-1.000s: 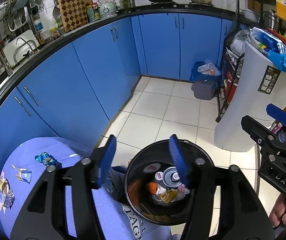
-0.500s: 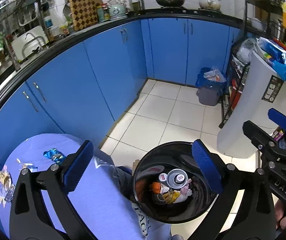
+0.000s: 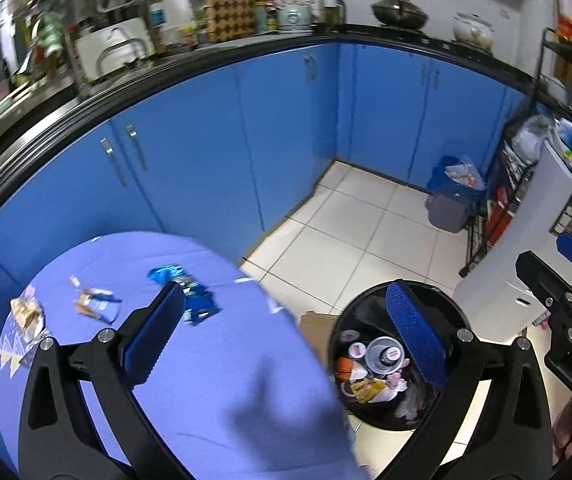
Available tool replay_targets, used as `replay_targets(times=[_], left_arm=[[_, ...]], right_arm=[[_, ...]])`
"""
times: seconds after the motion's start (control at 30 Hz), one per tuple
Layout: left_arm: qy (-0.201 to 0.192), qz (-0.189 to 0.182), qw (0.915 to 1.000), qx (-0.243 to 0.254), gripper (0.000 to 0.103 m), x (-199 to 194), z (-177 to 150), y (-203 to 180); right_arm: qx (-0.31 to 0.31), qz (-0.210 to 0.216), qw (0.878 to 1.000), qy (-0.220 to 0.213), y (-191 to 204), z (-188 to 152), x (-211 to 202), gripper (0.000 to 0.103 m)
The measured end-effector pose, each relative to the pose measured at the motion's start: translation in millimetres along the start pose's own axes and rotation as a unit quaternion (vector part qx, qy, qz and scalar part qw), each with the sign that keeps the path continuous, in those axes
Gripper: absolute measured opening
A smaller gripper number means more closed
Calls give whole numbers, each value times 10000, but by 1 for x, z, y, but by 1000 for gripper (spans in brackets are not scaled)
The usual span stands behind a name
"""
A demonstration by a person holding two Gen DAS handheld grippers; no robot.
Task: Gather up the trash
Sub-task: 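Open the left gripper over the bin and move both tools back to the table, then grasp the blister pack with the left gripper while the right grasps the blue wrapper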
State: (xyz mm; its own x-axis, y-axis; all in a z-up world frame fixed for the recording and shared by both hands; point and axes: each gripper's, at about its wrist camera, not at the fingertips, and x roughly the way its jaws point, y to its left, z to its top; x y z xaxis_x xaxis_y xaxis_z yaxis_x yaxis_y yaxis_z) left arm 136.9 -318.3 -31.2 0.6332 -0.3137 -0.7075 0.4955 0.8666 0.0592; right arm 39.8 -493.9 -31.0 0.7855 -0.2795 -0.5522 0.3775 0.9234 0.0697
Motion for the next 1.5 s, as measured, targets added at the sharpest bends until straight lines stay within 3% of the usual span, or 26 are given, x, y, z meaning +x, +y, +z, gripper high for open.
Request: replay_targets(times=[0.17, 0.27, 0.53, 0.77, 1.0, 1.17, 1.5], left_arm=[[-31, 253, 9992, -312, 99, -6, -10, 45], [-28, 403, 9978, -518, 99, -9, -18, 73], [49, 941, 9894, -1102, 99, -14, -48, 155], [365, 1359, 9757, -1677, 99, -2, -82, 225], [639, 1792, 9533, -2347, 99, 11, -117, 292], [787, 1824, 9470, -2524, 99, 25, -130, 319], [936, 1740, 9489, -2461, 99, 54, -136, 331]], right_arm=[[-237, 253, 9994, 79, 36, 2, 7, 73], [-414, 396, 9983, 121, 61, 2, 13, 81], [-894, 812, 9921, 341, 130, -1, 37, 82], [-1188, 1168, 9837, 674, 181, -9, 70, 82], [-1500, 1270, 9752, 1017, 222, -21, 110, 82], [-1700, 1289, 9697, 1194, 246, -29, 137, 82], [-1782, 1231, 9650, 1479, 271, -30, 181, 82]])
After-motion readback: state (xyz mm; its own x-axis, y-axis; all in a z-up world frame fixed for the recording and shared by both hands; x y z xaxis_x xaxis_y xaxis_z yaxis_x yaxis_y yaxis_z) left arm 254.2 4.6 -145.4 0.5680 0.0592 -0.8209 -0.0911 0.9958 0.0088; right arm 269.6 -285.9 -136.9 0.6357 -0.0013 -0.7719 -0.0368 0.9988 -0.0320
